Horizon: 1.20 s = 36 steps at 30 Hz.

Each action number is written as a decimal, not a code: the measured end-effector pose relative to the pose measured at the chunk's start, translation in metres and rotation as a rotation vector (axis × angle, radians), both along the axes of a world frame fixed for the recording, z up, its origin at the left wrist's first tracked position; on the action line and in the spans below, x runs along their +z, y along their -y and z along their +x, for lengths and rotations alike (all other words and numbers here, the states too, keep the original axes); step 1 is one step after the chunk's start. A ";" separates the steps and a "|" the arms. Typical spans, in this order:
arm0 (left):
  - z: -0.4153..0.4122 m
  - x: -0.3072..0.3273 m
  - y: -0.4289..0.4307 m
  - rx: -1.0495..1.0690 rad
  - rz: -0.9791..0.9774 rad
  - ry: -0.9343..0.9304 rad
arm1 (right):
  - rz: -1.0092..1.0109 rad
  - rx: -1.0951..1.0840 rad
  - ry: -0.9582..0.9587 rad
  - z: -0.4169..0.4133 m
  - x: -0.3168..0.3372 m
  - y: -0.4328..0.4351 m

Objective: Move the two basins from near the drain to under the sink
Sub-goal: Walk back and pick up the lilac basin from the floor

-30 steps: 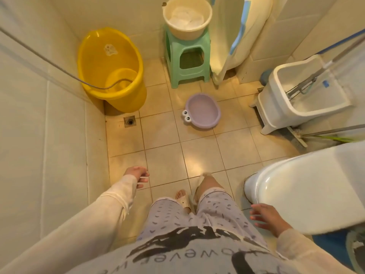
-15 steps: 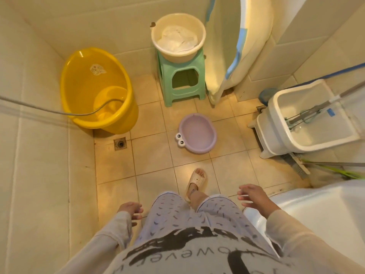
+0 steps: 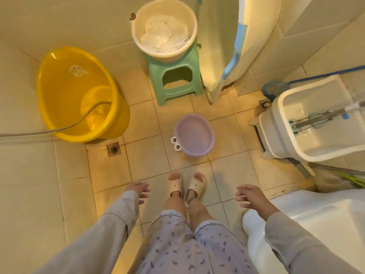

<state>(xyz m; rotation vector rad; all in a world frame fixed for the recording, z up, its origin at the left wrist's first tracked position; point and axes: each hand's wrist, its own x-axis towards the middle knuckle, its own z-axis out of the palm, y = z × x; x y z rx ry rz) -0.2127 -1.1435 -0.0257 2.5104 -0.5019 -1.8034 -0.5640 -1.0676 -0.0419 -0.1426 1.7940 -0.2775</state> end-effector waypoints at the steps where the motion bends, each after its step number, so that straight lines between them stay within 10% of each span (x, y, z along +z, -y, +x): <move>1: -0.004 -0.009 0.014 -0.025 0.003 -0.005 | 0.012 0.000 0.003 -0.003 -0.007 0.007; 24: -0.110 -0.532 0.245 -0.543 -0.212 0.231 | -0.028 -0.129 -0.132 -0.003 -0.525 0.164; 36: -0.069 -0.440 0.218 -0.110 -0.180 -0.091 | -0.062 -0.255 0.003 0.002 -0.430 0.146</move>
